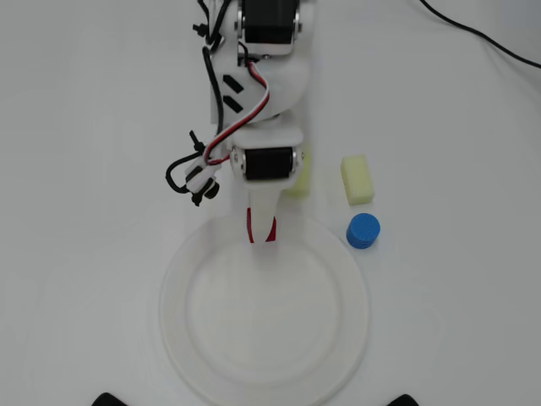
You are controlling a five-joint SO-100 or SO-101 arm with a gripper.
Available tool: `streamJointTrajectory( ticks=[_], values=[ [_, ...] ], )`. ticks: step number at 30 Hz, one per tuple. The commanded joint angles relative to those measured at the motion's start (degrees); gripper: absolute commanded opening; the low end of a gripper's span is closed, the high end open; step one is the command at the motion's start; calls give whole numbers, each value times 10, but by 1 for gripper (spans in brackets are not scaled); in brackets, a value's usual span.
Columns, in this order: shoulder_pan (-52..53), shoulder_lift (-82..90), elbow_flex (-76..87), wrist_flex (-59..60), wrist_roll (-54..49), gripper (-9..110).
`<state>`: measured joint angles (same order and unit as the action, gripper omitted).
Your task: Grasp a red block and put it in the dish.
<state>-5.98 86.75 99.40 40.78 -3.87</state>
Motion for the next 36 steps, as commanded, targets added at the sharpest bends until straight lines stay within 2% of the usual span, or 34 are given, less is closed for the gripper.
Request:
streamJointTrajectory(
  ticks=[1, 5, 9, 15, 23, 28, 36],
  values=[
    [-7, -22, -45, 4, 2, 0],
    [-13, -54, -62, 13, -9, 2],
    [-17, -69, -91, 55, -3, 18],
    [-11, -53, -125, 123, 17, 31],
    [1, 77, -128, 247, 27, 36],
    [2, 263, 6, 262, 21, 37],
    [5, 637, 361, 253, 12, 38]
  ],
)
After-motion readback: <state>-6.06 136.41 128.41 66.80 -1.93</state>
